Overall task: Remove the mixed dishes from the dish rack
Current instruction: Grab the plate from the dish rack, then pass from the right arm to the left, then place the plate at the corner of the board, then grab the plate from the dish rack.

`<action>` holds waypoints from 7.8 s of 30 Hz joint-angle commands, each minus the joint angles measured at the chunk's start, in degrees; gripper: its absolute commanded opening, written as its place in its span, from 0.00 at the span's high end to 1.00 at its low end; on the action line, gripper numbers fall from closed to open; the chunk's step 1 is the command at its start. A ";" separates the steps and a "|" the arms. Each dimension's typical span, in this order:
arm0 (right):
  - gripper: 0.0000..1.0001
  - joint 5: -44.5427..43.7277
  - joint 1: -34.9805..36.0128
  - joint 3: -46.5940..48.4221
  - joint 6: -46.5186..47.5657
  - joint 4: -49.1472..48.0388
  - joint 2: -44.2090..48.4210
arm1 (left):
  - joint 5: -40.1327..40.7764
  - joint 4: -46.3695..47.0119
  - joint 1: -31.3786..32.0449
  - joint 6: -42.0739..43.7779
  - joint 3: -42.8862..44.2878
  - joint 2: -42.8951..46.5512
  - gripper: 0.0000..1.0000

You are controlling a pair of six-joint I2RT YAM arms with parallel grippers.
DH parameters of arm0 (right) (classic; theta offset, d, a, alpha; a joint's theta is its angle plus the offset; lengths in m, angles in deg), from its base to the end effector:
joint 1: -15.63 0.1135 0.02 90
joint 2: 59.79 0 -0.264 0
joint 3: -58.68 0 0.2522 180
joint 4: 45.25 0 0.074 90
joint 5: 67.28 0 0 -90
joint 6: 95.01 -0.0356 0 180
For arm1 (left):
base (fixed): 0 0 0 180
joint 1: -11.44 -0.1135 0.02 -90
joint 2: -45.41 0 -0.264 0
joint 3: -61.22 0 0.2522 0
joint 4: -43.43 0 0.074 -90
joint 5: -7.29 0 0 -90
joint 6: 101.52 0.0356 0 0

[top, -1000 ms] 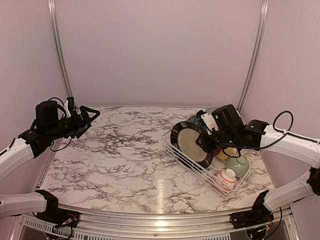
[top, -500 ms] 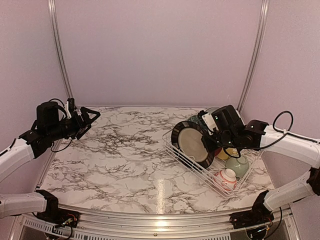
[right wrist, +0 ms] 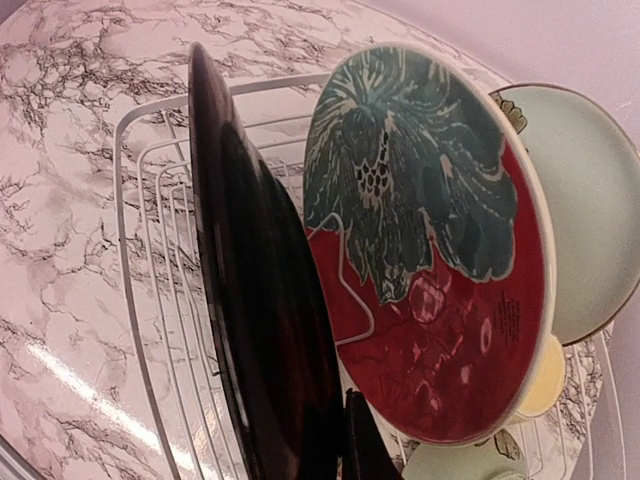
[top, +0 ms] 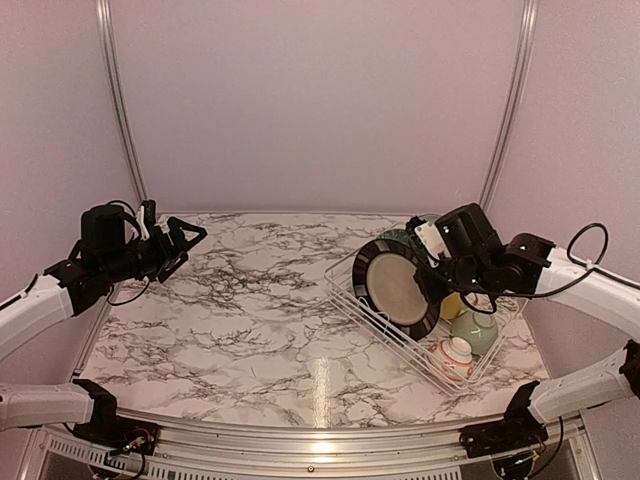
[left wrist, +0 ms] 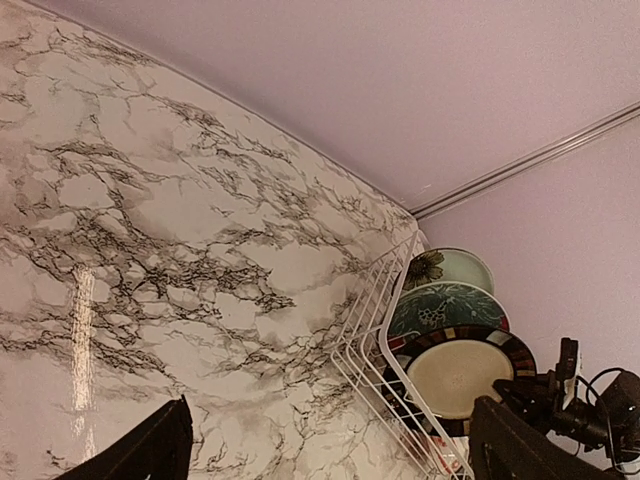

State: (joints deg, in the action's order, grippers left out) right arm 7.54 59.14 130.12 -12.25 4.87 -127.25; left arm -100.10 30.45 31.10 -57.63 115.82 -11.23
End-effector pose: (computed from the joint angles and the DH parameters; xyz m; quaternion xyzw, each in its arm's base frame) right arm 0.1844 0.1622 0.2967 -0.2393 0.8892 0.0479 0.3870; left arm 0.2141 -0.0878 0.2970 -0.0899 0.7846 -0.4274 0.4401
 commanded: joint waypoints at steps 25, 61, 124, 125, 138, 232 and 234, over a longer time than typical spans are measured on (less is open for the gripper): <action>1.00 -1.77 0.58 13.54 -13.63 -10.10 6.18 | 1.92 11.81 12.33 -2.81 -1.78 -5.83 0.01; 1.00 31.14 0.65 1.64 -43.77 -43.82 -3.32 | -0.13 59.22 26.50 -26.54 -5.94 -25.85 0.62; 0.01 3.30 -0.26 7.60 -8.51 -5.15 11.70 | 4.91 38.86 -27.74 -27.26 -14.31 -19.41 1.00; 0.01 3.17 -0.26 7.78 -8.49 -4.75 11.58 | 3.41 43.44 -27.88 -28.29 -13.51 -22.93 1.00; 0.02 4.93 -0.26 11.37 -10.12 -2.72 8.24 | 2.06 51.58 -28.19 -28.39 -4.25 -42.93 1.00; 0.41 9.82 -16.18 6.22 1.90 -3.37 -10.95 | 12.48 -4.05 -12.88 -1.41 -11.86 20.67 0.01; 0.46 10.39 -16.18 5.78 2.64 -3.93 -10.70 | 11.62 -2.97 -12.89 -2.19 -12.62 21.85 0.01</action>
State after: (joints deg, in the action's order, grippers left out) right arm 16.63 43.19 136.54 -11.73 4.52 -138.55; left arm -89.21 27.23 18.58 -57.56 105.50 8.52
